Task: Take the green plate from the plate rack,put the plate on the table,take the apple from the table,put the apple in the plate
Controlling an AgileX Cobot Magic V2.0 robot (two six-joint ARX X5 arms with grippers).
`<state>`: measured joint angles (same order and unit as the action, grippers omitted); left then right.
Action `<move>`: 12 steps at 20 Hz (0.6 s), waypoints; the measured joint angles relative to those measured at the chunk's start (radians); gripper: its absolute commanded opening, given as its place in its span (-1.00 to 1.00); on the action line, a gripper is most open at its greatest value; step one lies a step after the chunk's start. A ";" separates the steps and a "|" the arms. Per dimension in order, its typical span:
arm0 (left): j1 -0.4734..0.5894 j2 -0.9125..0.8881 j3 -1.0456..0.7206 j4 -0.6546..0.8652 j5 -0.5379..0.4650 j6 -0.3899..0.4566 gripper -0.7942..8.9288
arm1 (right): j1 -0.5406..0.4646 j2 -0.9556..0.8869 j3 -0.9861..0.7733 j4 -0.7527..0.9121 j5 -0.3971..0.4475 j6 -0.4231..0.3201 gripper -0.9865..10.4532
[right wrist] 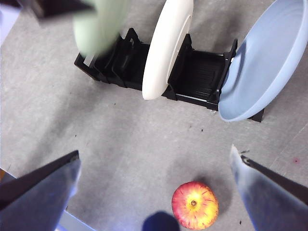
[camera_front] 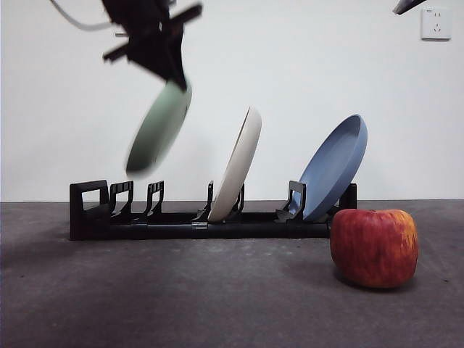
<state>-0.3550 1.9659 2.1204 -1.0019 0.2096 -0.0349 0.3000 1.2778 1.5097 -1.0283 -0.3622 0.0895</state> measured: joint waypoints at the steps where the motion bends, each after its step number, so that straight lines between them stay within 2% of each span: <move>1: -0.002 0.000 0.058 -0.014 -0.019 0.000 -0.85 | 0.000 0.000 0.000 0.000 0.000 0.000 0.43; 5: -0.021 0.000 0.294 -0.124 -0.016 0.000 -0.85 | 0.000 0.000 0.000 0.000 0.000 0.000 0.43; 8: -0.061 0.000 0.491 -0.297 0.047 0.017 -0.85 | 0.000 0.000 0.000 0.012 0.000 0.000 0.43; 12: -0.143 -0.073 0.557 -0.330 0.035 0.036 -0.85 | 0.000 0.000 0.000 0.032 0.000 0.000 0.43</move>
<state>-0.4980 1.8927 2.6770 -1.3315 0.2447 0.0010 0.3000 1.2778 1.5097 -0.9966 -0.3622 0.0891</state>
